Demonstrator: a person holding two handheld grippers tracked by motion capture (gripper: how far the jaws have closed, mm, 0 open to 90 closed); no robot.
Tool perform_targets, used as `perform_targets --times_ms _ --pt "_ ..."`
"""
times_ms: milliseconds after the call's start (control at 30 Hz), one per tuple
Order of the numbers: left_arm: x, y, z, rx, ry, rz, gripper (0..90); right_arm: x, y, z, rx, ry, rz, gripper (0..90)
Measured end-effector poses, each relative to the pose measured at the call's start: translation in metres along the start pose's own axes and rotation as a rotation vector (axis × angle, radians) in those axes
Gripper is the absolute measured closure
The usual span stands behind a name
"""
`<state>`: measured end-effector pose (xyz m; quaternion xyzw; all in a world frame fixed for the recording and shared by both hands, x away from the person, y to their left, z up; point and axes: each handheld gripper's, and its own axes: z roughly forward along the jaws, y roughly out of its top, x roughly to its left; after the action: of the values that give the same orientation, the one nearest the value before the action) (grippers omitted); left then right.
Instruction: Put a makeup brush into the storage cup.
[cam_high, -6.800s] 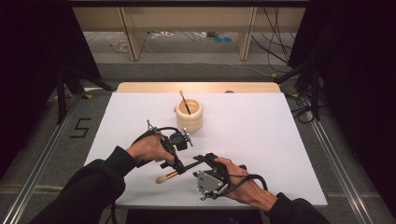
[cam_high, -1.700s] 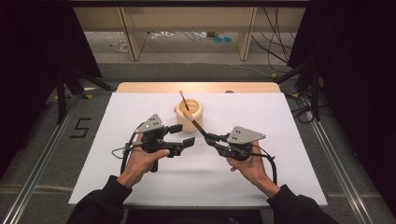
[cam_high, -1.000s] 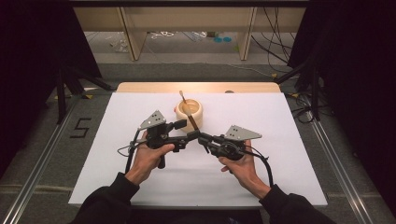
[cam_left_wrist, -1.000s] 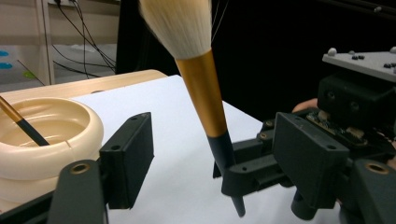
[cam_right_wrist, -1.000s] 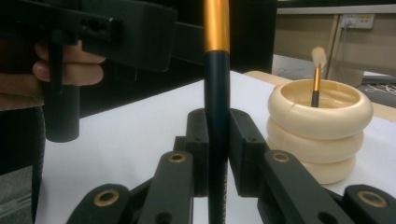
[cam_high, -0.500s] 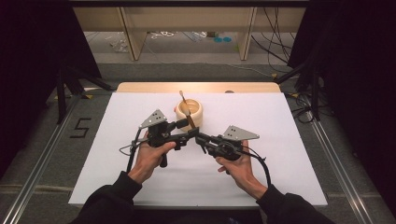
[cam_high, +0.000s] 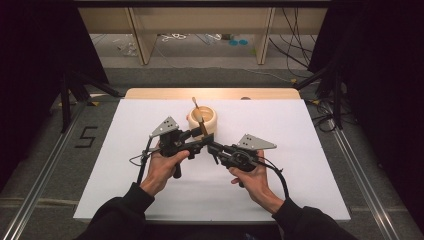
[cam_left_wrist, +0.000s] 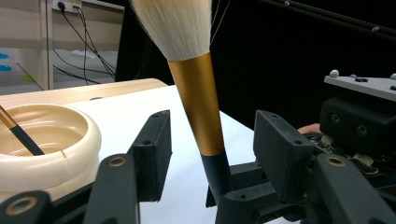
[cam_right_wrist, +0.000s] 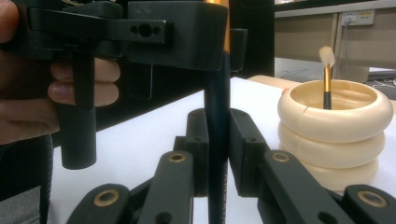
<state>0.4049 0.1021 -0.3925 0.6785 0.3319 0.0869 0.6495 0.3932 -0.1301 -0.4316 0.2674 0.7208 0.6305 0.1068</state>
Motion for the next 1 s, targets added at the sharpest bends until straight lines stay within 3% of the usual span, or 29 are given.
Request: perform_targets --times_ms 67,267,300,333,1000 --pt "0.0000 0.0001 0.0000 -0.007 0.004 -0.017 50.1 0.0003 -0.0005 0.0009 -0.010 0.010 0.013 79.3" --pt "0.0026 0.0011 -0.0003 -0.016 -0.008 -0.014 55.4 0.0011 -0.0005 0.0013 -0.007 0.008 0.036 79.2" --pt "0.0019 0.0010 -0.0006 -0.017 0.001 -0.032 56.5 0.0012 -0.0002 0.0012 -0.006 0.010 0.040 79.3" --pt "0.0029 0.0014 -0.0008 -0.018 -0.005 -0.018 57.3 0.0008 -0.0003 0.0011 -0.006 0.007 0.034 79.3" --pt "0.0037 0.0008 0.0013 -0.032 -0.034 -0.054 66.6 0.0014 0.0000 0.0008 -0.029 0.006 0.033 79.2"
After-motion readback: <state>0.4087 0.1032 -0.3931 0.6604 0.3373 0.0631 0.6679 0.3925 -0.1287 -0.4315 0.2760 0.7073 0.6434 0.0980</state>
